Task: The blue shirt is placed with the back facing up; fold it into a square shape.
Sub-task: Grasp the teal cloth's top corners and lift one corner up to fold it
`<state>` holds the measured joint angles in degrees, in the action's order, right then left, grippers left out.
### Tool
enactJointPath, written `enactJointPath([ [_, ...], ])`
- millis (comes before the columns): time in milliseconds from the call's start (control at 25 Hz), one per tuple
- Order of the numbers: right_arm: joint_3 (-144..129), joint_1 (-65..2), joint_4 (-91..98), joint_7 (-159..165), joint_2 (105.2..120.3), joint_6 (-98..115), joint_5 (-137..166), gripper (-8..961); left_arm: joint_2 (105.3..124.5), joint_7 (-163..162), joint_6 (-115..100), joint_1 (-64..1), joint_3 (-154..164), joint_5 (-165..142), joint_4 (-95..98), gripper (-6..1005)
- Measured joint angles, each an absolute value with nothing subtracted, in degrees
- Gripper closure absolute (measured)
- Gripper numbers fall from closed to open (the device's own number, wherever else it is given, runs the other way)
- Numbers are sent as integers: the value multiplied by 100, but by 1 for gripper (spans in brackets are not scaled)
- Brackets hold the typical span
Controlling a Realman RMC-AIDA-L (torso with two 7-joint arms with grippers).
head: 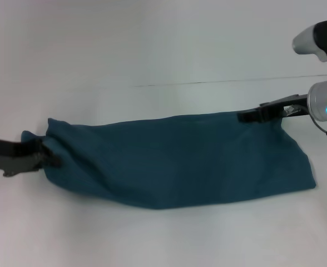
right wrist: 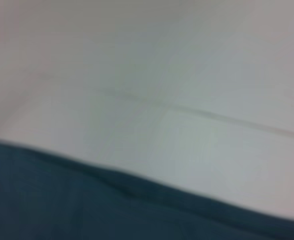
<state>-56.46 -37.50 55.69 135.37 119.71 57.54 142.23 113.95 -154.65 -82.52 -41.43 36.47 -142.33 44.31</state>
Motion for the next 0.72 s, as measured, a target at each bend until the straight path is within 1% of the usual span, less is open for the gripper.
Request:
enactJointPath([
  [160,-5699,-3425,5416,12522,12002,5367,12932,143,11299,-15455,-8420,-4256,3500,-14086,4472,947],
  [360,-6079,-3142,4590,9957,12031,4839,10501,305,11202,-15453,-8593,-4462,3384,-13750,4474,947],
  [400,-6163,-3132,4351,9461,12032,4734,10056,338,11156,-15452,-8629,-4550,3379,-13552,4475,947],
  [480,-6260,-3243,3570,8030,12032,4616,8946,439,11127,-15453,-8638,-4630,3378,-13405,4468,947],
  [520,-6260,-3243,3570,8030,12032,4616,8946,489,11127,-15453,-8638,-4630,3378,-13405,4468,947],
  [720,-6338,-3693,2283,6298,12064,4556,7657,733,11058,-15454,-8622,-4898,3374,-13169,4422,947],
])
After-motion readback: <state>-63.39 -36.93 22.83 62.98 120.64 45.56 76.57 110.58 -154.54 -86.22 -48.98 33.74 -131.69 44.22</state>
